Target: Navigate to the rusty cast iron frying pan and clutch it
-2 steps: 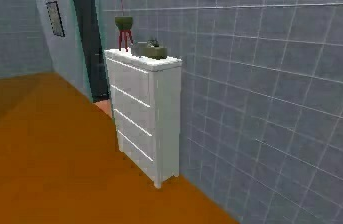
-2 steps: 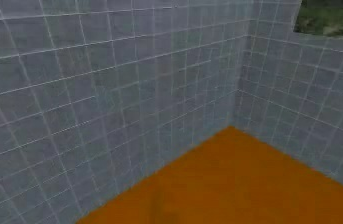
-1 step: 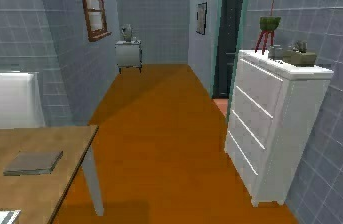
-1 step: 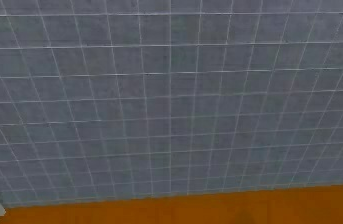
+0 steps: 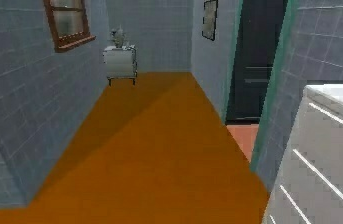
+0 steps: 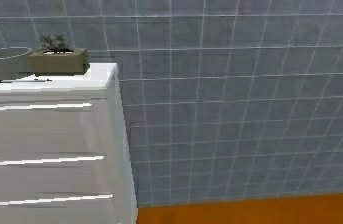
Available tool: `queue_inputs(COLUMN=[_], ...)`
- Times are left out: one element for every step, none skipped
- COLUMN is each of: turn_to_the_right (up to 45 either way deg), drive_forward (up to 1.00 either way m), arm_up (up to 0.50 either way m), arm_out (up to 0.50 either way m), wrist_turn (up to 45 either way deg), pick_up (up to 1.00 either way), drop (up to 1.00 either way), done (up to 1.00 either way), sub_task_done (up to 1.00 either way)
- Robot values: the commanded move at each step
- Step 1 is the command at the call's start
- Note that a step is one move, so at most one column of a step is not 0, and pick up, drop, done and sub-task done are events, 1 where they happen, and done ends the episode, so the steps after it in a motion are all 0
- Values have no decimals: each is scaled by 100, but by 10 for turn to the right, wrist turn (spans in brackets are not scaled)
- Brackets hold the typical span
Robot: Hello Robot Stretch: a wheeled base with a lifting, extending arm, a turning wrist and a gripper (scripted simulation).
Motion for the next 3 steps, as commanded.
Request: queue_inputs(turn_to_the_right=[-30, 0, 360], drive_forward=[0, 95, 0], arm_up=[0, 0, 0], arm_out=[0, 0, 0], wrist_turn=[0, 0, 0], pick_up=[0, 0, 0], drop=[0, 0, 0], done=[0, 0, 0], sub_task_done=[0, 0, 0])
